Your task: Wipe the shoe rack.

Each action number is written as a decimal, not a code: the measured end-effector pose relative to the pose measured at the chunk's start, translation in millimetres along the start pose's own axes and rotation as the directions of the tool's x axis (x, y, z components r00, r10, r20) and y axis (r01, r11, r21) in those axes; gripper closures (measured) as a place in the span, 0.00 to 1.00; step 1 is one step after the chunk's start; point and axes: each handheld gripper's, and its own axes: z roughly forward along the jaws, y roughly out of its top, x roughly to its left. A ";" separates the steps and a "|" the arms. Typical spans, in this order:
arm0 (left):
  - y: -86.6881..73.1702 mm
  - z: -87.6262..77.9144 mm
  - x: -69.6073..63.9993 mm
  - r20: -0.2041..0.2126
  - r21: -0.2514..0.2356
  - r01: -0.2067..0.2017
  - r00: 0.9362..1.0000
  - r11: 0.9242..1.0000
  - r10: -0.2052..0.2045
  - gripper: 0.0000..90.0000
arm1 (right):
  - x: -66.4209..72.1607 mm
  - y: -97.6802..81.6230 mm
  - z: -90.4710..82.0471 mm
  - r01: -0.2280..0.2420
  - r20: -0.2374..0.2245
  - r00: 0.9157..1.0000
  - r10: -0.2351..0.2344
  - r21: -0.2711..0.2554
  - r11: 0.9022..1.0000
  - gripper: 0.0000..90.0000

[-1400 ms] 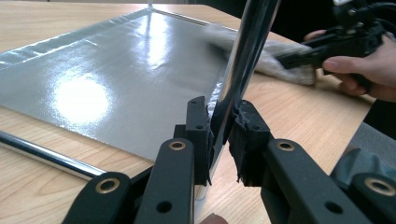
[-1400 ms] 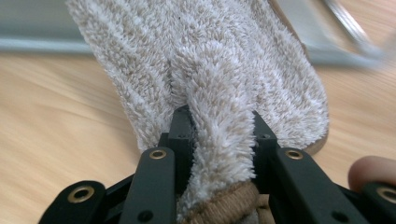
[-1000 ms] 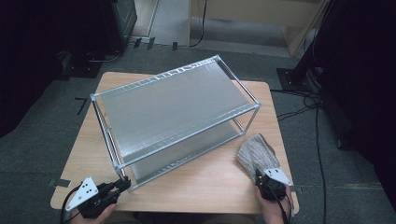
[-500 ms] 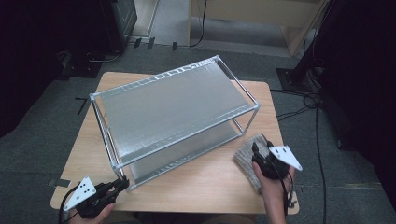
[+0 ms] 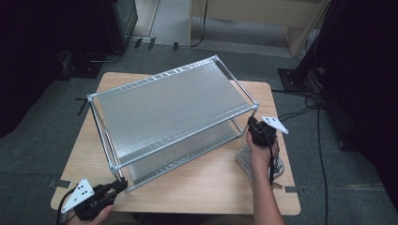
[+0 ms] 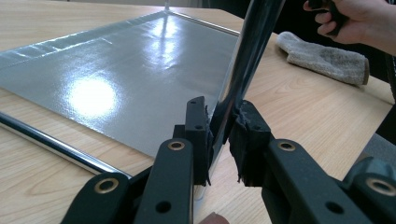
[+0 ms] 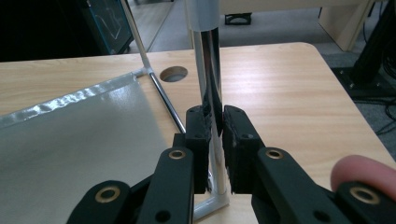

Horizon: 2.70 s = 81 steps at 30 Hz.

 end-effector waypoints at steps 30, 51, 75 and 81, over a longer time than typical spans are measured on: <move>3.5 60.0 -67.6 0.062 -0.005 -0.038 0.997 0.999 0.038 0.86 | 106.5 -93.1 -93.6 0.216 -0.358 0.916 -0.180 0.064 0.974 0.61; 4.9 3.8 3.6 -0.089 -0.077 0.019 0.996 0.997 -0.026 0.66 | 159.3 -121.6 -118.7 0.230 -0.604 0.778 -0.176 0.013 0.973 0.63; 0.1 6.0 21.9 -0.187 -0.048 0.052 0.980 0.997 -0.061 0.71 | 229.6 -135.3 -122.1 0.320 -0.667 0.689 -0.282 -0.069 0.945 0.87; 0.5 4.4 23.3 -0.201 -0.055 0.053 0.978 0.997 -0.063 0.71 | 230.3 -137.0 -124.4 0.341 -0.657 0.684 -0.319 -0.098 0.935 0.91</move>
